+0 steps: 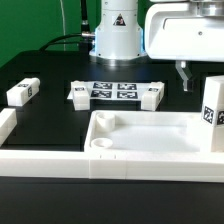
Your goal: Assemble desk
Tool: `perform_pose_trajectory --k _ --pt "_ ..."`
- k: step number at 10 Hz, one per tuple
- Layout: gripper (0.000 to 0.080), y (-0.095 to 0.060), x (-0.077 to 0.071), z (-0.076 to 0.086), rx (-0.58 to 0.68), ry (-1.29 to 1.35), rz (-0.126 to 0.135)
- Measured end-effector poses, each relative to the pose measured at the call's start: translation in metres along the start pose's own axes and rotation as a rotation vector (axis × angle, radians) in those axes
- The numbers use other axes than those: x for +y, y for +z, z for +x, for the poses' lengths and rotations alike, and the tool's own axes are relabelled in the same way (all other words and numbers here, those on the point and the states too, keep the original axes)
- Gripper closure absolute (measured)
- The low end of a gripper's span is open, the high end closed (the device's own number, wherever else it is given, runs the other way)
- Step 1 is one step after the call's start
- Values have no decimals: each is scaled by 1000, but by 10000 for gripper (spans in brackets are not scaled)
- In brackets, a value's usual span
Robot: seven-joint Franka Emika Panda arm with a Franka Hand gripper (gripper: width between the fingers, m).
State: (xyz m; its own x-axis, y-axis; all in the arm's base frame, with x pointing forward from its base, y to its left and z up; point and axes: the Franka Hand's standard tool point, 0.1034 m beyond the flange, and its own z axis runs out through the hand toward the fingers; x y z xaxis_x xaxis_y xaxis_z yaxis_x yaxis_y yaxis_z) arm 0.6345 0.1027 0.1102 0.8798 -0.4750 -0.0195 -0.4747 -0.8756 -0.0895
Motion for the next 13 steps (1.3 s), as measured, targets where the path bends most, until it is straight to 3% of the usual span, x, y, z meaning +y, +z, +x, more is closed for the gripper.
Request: perform_pose_trajectory --k 5,10,11,12,13 --pt "150 -1 -1 2 13 -499 -39" --pt "150 -1 0 2 12 -804 -61" --pt "281 -1 0 2 12 -795 -61" --pt "281 -1 0 2 12 -795 -61" --pt "420 -1 0 2 12 -795 -61"
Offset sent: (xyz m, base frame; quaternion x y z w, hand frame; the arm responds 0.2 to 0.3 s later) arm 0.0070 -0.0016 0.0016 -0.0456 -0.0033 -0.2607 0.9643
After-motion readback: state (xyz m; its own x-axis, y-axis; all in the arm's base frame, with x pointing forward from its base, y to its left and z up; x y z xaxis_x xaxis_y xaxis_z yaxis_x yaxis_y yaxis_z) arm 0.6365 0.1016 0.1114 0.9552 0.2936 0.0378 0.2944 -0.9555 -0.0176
